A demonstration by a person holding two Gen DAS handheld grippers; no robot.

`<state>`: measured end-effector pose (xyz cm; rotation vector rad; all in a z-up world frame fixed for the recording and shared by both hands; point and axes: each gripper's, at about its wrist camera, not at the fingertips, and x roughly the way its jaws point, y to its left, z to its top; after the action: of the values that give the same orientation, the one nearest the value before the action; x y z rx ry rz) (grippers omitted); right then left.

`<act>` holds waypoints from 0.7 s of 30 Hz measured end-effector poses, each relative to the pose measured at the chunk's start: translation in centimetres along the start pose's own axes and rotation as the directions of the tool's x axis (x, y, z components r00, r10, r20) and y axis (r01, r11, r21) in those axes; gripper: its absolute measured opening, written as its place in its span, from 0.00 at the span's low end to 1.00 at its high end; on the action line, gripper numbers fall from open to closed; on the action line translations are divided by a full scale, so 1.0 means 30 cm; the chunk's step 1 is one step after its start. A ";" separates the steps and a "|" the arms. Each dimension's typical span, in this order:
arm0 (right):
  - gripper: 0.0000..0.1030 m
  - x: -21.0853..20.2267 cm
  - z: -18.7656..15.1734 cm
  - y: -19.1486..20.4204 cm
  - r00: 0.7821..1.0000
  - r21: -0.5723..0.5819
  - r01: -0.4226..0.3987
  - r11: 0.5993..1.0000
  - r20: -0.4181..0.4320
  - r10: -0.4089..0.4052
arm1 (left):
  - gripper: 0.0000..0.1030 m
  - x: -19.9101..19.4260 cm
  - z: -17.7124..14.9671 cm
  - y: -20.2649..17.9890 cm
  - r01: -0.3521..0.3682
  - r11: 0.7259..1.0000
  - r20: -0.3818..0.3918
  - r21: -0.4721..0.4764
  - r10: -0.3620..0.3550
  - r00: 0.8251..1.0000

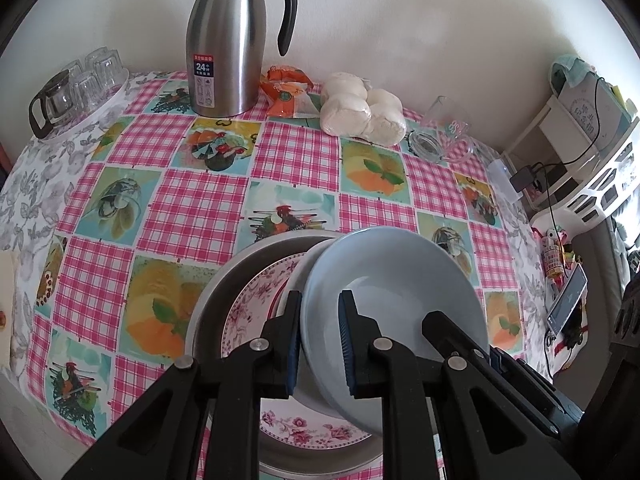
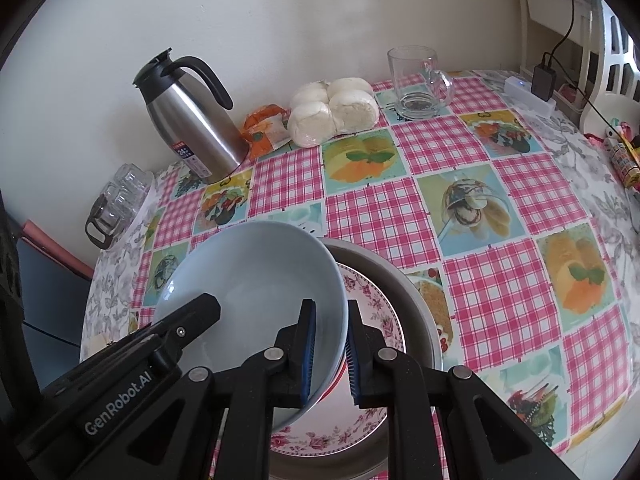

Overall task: Organize plates and bowls
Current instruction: 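Lower the white round bowl into the square bowl on the stack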

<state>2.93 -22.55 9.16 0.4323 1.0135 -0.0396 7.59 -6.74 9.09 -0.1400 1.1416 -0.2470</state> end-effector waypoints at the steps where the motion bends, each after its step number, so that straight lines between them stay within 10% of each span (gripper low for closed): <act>1: 0.17 0.001 0.000 0.000 1.000 0.000 0.001 1.000 -0.002 -0.001 | 0.17 -0.004 0.000 -0.001 -0.002 1.000 0.002 0.002 0.002 1.000; 21: 0.16 0.013 -0.005 0.002 1.000 -0.006 -0.005 1.000 -0.011 0.005 | 0.20 -0.039 0.007 0.018 -0.046 0.999 0.031 -0.005 0.046 0.998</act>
<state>3.03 -22.39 8.80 0.4296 1.0228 -0.0293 7.39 -5.90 10.08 -0.1206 1.1132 -0.2009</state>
